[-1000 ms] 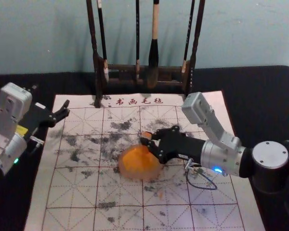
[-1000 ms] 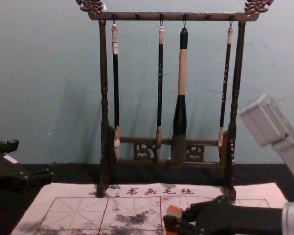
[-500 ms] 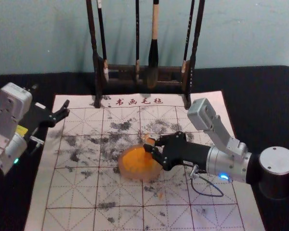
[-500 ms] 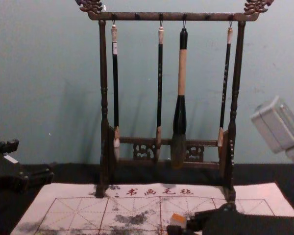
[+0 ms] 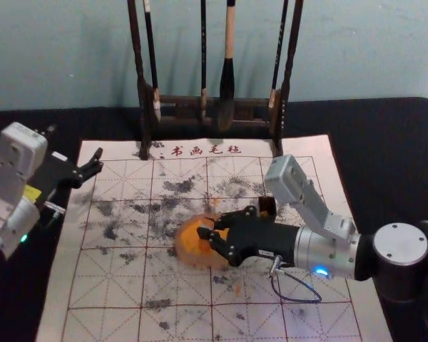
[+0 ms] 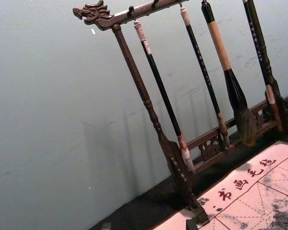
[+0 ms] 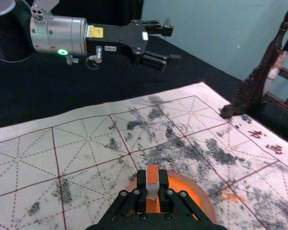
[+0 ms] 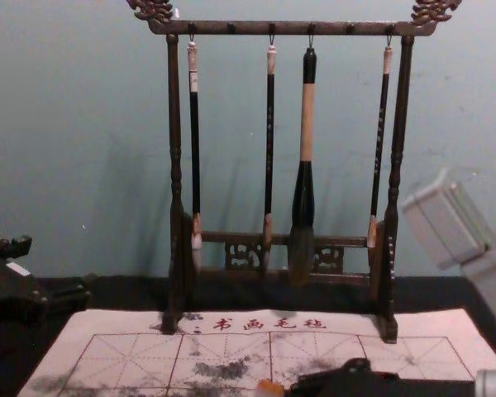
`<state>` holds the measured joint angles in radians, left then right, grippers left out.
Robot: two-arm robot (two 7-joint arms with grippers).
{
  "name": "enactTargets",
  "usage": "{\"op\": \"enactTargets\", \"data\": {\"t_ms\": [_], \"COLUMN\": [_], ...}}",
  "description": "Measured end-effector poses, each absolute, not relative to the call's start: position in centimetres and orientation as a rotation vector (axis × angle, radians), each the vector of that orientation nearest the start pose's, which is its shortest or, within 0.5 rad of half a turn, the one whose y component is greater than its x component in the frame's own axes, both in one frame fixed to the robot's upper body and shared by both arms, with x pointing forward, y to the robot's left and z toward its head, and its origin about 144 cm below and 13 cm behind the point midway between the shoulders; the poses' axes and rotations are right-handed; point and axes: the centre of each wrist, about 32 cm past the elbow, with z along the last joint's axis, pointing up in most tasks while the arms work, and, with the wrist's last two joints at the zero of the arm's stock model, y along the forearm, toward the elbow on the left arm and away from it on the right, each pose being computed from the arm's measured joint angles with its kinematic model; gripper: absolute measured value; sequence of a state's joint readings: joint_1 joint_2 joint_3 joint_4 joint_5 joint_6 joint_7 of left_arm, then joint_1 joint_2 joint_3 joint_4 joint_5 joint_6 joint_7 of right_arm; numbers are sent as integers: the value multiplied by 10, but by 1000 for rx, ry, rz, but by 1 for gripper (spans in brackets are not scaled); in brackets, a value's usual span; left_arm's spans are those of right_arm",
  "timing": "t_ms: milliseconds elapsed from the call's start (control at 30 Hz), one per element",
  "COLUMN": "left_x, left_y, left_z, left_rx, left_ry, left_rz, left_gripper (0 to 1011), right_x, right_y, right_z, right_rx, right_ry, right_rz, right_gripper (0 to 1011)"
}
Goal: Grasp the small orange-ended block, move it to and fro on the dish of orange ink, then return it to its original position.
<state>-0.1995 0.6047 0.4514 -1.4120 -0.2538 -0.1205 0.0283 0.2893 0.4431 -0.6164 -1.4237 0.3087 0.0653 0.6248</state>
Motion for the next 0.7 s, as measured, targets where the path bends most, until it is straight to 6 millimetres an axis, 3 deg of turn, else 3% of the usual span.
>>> {"op": "enactTargets", "data": {"t_ms": [700], "left_x": [489], "left_y": [310], "left_z": [1140], "left_rx": [304], "left_ry": [-285], "left_rz": [1248], "left_gripper": [1001], "right_x": [515], "right_y": [-187], "right_z": [1137], "right_rx": [-280], "right_ry": [34], "right_rz": [-484], "right_gripper": [133]}}
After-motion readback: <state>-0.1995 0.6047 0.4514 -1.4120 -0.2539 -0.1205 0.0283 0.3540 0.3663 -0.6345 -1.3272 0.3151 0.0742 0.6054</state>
